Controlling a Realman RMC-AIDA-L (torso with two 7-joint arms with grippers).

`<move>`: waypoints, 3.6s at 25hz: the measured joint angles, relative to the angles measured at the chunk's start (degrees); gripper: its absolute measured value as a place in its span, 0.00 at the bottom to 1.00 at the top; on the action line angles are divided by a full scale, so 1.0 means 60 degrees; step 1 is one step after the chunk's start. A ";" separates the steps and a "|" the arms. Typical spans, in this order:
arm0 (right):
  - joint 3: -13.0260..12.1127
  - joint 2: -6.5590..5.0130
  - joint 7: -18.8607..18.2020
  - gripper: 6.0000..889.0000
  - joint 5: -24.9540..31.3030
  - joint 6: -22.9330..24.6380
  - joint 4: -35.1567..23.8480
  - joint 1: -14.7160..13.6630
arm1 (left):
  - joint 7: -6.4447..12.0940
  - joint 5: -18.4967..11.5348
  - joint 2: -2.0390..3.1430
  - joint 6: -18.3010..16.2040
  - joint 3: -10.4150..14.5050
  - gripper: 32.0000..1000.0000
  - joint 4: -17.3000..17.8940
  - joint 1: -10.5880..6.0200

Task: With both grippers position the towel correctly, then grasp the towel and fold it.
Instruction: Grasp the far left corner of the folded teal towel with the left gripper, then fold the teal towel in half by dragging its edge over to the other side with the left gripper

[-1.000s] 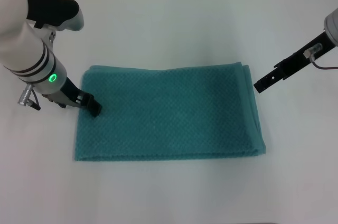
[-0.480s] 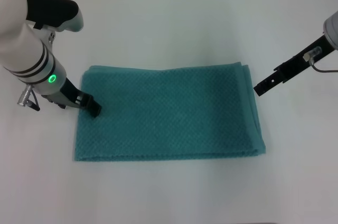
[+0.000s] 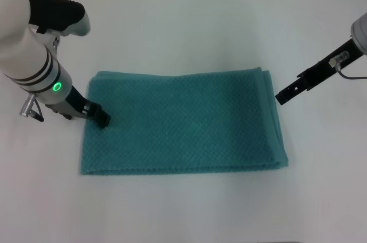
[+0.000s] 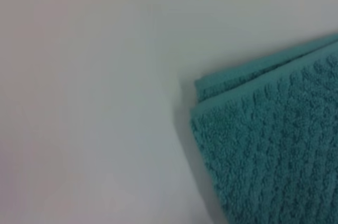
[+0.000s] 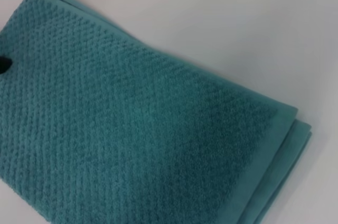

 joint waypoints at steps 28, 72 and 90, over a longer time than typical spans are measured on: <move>0.0000 0.0000 0.0015 0.96 0.0000 -0.0001 -0.0004 -0.0028 | -0.0011 -0.0086 -0.0031 0.0091 0.0092 0.32 0.0105 -0.0041; 0.0000 0.0000 0.0038 0.96 0.0000 0.0029 -0.0004 -0.0147 | 0.0000 0.1036 0.0681 0.0885 -0.0135 0.05 0.0820 -0.0035; 0.0000 0.0000 0.0011 0.96 0.0000 0.0132 0.0032 -0.0160 | 0.0001 0.1041 0.1043 0.1036 -0.0058 0.05 0.0745 0.0009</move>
